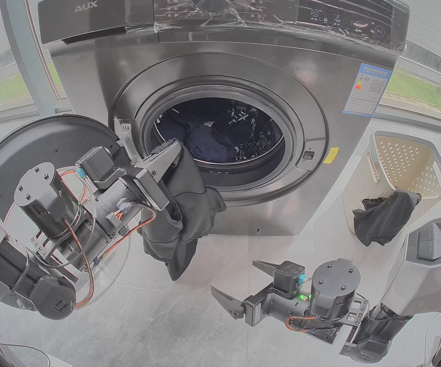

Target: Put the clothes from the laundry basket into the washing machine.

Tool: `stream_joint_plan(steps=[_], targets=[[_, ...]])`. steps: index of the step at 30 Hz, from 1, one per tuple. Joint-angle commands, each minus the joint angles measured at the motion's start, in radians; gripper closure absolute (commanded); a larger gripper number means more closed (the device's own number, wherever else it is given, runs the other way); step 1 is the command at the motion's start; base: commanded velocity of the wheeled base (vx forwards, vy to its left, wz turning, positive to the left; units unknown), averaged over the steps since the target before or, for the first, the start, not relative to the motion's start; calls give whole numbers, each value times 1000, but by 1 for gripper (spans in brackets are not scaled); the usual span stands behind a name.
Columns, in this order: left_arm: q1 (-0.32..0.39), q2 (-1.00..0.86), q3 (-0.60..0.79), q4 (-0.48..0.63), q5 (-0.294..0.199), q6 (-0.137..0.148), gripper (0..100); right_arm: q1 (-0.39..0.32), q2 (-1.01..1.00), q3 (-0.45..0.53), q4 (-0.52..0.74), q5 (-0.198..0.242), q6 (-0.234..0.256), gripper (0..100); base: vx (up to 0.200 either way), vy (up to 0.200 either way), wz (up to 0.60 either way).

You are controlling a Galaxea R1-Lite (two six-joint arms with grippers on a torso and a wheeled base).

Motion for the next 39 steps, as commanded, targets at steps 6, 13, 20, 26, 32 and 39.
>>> stream_joint_plan(steps=[6, 13, 20, 26, 32, 39], targets=[[-27, -7, 7, -4, -1, 6, 100, -65, 99, -337, 7, 1, -29, 0, 0, 0, 0], [-27, -9, 7, -4, -1, 4, 100, -152, 114, -481, 12, 7, -35, 0, 0, 0, 0], [-29, -7, 9, -4, -3, 6, 100, -178, 81, -487, 12, 15, -35, 0, 0, 0, 0], [-38, -9, 12, -4, -3, 6, 100, -166, 105, -505, 14, 15, -35, 0, 0, 0, 0], [-32, -7, 9, -4, -3, 6, 100, -129, 156, -518, 12, 14, -34, 0, 0, 0, 0], [-26, -7, -3, -4, -1, 4, 100, -82, 216, -515, 12, 1, -32, 0, 0, 0, 0]])
